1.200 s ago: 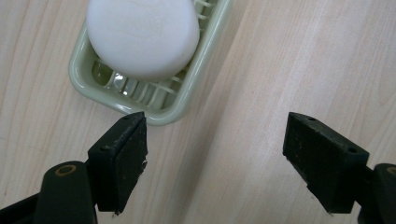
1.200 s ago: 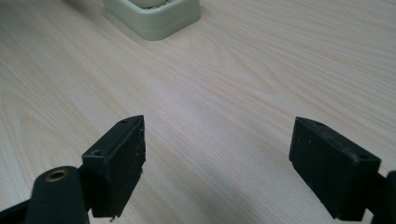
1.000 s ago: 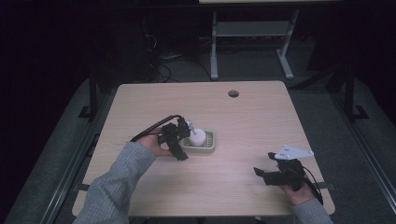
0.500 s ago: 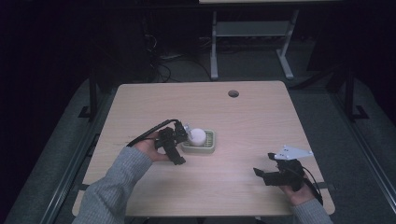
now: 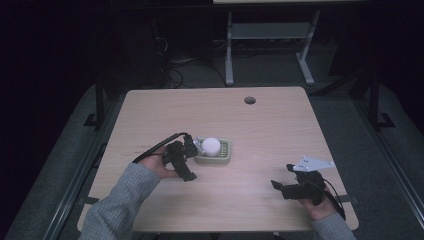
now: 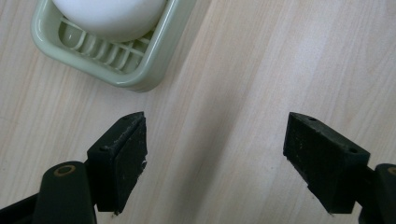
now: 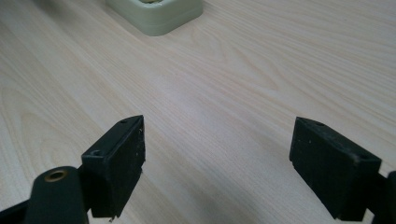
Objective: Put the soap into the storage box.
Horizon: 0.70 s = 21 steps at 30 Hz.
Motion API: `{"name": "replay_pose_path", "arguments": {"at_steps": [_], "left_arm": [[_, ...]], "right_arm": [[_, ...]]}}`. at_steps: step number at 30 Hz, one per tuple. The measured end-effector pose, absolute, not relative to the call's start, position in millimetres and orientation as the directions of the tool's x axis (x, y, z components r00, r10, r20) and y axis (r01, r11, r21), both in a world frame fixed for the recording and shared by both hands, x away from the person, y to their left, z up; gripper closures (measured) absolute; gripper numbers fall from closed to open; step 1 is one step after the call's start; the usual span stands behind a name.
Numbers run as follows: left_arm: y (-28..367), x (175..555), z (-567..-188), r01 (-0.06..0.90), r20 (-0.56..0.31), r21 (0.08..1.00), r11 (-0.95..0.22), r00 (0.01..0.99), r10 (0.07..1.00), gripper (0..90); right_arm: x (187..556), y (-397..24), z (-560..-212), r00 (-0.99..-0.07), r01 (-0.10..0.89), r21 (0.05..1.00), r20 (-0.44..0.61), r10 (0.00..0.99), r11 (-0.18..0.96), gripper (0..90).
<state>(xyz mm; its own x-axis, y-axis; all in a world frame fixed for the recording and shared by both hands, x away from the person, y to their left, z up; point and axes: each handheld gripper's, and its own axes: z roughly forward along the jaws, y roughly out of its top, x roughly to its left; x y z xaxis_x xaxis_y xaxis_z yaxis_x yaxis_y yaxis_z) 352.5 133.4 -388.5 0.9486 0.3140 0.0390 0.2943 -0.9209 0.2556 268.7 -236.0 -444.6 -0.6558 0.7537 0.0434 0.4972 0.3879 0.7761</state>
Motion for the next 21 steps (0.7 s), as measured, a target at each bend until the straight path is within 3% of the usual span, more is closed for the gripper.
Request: {"name": "replay_pose_path", "arguments": {"at_steps": [21], "left_arm": [[143, 340, -397, 0.304, 0.039, 0.268, -0.914, 0.945, 0.326, 21.0]], "right_arm": [[269, -235, -446, -0.660, 0.501, 0.769, 0.043, 0.750, 0.397, 17.5]]}}
